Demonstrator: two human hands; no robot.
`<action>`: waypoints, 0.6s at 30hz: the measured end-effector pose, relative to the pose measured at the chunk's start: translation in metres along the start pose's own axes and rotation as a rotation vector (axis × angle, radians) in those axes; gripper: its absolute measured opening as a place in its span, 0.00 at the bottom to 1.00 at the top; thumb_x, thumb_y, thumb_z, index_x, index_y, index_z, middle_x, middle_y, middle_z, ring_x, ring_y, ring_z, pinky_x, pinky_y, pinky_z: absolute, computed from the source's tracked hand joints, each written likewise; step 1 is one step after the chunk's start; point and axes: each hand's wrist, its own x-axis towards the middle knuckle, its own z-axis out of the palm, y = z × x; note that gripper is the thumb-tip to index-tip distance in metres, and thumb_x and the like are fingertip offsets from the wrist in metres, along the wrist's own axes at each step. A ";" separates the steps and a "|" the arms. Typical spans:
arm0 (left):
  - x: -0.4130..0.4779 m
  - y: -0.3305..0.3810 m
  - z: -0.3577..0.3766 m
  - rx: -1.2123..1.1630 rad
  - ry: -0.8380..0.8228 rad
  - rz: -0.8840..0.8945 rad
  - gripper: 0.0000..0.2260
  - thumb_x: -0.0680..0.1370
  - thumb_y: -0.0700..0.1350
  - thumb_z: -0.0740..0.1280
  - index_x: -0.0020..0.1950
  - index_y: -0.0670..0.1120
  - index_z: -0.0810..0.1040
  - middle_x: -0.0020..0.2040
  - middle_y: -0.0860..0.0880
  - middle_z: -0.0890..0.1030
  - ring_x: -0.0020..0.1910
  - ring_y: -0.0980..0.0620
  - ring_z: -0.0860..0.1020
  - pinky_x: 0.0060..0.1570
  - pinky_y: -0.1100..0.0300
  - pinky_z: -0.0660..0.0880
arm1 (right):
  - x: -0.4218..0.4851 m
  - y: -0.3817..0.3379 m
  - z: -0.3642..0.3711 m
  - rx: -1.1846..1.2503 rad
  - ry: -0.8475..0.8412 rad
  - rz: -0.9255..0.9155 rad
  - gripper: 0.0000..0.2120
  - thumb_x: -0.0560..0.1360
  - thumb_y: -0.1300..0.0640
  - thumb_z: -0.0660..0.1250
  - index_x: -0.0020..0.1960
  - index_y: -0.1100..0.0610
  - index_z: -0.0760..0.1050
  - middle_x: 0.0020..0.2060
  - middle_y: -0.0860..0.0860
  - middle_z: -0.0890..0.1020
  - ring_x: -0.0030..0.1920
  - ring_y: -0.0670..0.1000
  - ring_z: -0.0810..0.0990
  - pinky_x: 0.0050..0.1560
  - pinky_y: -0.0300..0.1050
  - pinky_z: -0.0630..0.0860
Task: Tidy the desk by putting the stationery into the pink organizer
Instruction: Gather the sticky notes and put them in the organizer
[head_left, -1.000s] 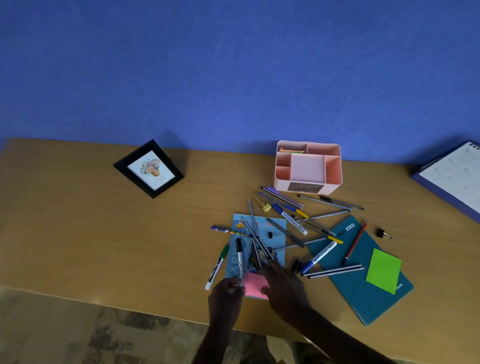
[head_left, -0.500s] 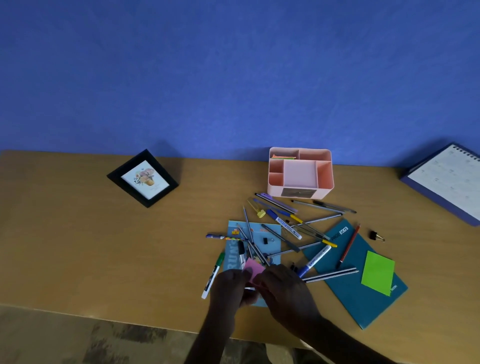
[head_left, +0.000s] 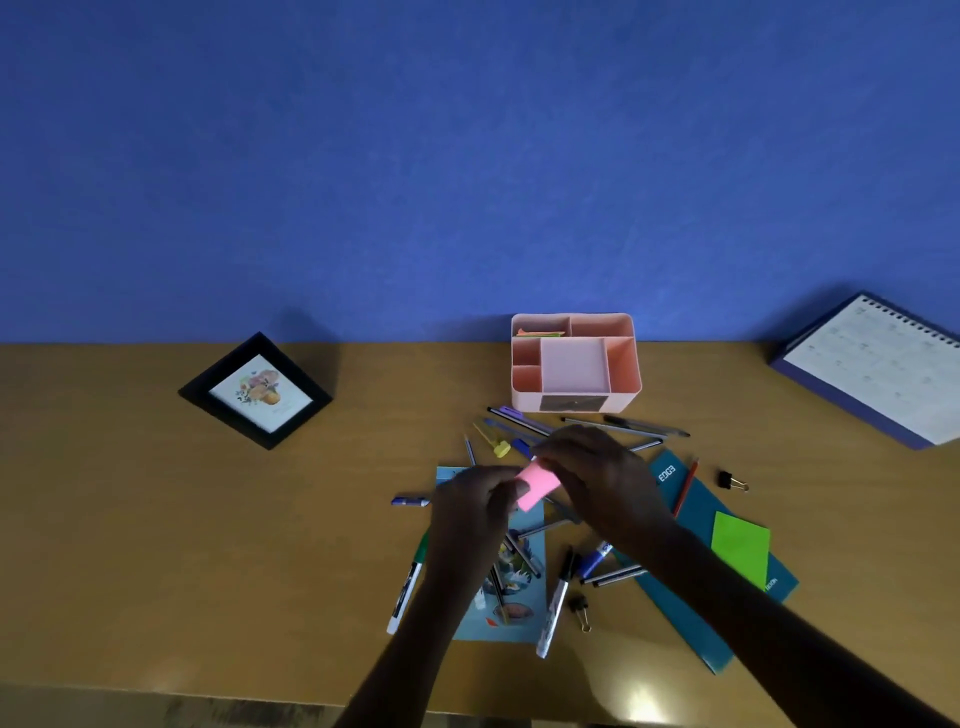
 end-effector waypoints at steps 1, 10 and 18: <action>0.011 0.004 0.000 0.029 0.030 0.052 0.07 0.80 0.43 0.74 0.56 0.48 0.89 0.42 0.54 0.88 0.37 0.58 0.83 0.36 0.61 0.77 | 0.008 0.005 -0.005 -0.010 0.015 -0.007 0.10 0.82 0.55 0.67 0.61 0.53 0.83 0.56 0.48 0.84 0.54 0.51 0.84 0.44 0.53 0.84; 0.109 0.039 -0.007 0.053 0.217 0.425 0.06 0.82 0.41 0.73 0.57 0.45 0.88 0.49 0.52 0.89 0.45 0.57 0.86 0.46 0.59 0.83 | 0.081 0.031 -0.054 -0.043 0.190 0.004 0.07 0.83 0.57 0.71 0.59 0.56 0.83 0.55 0.51 0.82 0.49 0.52 0.85 0.42 0.56 0.84; 0.198 0.044 0.003 0.277 0.297 0.526 0.07 0.82 0.46 0.73 0.58 0.48 0.89 0.52 0.52 0.88 0.47 0.54 0.86 0.47 0.59 0.84 | 0.147 0.074 -0.054 -0.152 0.242 0.020 0.06 0.82 0.62 0.71 0.57 0.59 0.84 0.53 0.54 0.83 0.48 0.52 0.84 0.44 0.51 0.84</action>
